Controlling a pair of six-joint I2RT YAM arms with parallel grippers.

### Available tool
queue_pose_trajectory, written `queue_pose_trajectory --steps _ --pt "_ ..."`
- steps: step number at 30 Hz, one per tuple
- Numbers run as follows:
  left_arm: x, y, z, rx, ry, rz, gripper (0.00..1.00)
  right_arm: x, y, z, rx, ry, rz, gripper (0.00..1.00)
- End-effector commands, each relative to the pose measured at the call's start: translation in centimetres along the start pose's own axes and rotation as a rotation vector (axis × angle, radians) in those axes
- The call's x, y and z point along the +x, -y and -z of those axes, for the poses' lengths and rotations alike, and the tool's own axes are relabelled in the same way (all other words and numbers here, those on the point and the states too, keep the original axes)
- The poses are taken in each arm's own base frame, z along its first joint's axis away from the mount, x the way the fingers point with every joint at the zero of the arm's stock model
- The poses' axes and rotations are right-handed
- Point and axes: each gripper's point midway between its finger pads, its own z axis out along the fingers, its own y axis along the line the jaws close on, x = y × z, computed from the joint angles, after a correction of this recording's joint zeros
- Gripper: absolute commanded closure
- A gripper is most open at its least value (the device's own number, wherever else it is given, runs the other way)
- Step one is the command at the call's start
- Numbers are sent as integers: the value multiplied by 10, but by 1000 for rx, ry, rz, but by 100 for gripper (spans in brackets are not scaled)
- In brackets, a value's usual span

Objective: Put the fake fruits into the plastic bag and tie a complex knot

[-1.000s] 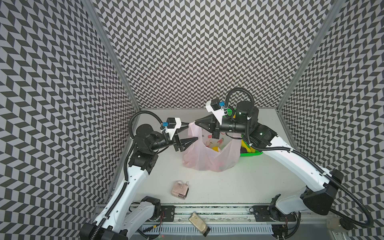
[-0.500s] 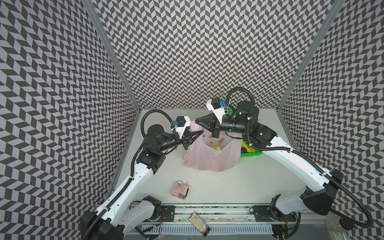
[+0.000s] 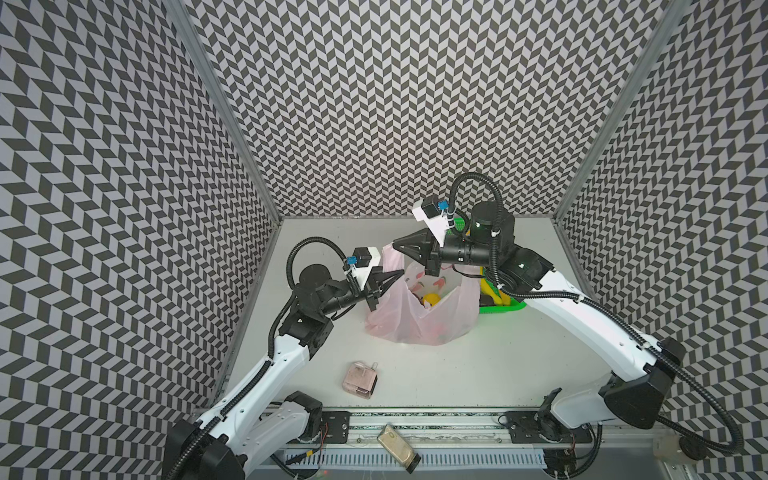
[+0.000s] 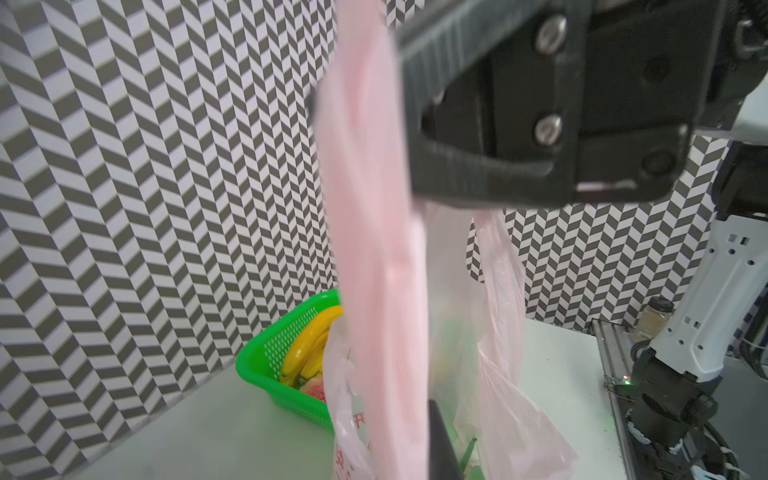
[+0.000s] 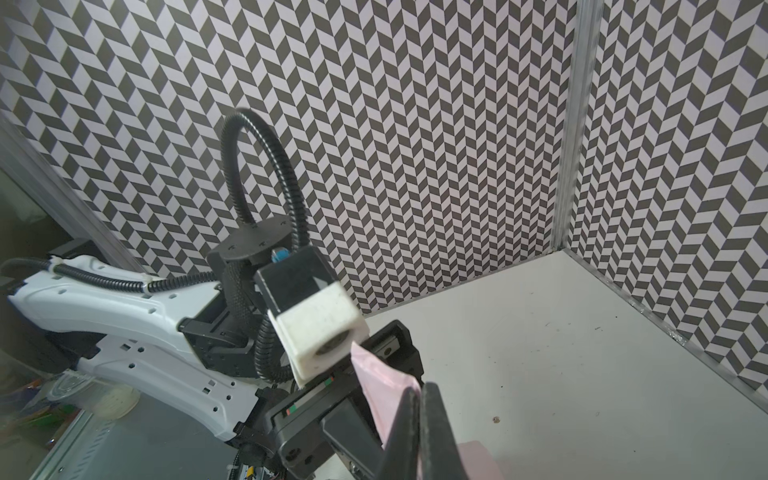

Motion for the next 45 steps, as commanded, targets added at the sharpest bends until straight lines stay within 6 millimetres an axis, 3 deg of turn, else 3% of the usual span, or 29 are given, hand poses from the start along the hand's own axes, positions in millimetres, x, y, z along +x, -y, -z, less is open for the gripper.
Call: queue_pose_trajectory --steps 1,11,17,19,21,24,27,30,37,39,41,45 --pt "41 5 -1 24 -84 102 89 -54 -7 15 -10 169 97 100" --pt "67 9 2 26 -107 154 93 -63 -4 24 -31 197 79 100" --pt "57 14 2 52 -73 151 100 -53 -7 29 -68 167 92 100" --pt "51 15 2 59 -63 143 100 -49 -10 35 -98 159 105 87" --pt "46 17 1 71 -53 137 100 -43 -18 43 -136 152 137 60" --pt "40 20 1 93 -48 131 100 -28 -23 48 -149 131 172 29" --pt "36 23 0 118 -45 127 100 -12 -20 46 -140 111 171 14" --pt "33 25 0 140 -46 117 100 1 -14 36 -147 87 147 11" --pt "27 29 -1 183 -39 104 100 19 -15 10 -209 55 139 10" --pt "27 29 -2 189 -40 103 100 22 -17 4 -236 50 131 14" --pt "27 30 -2 192 -39 101 100 24 -19 0 -256 46 124 26" --pt "30 28 -2 189 -45 111 100 14 -25 2 -287 67 135 63"
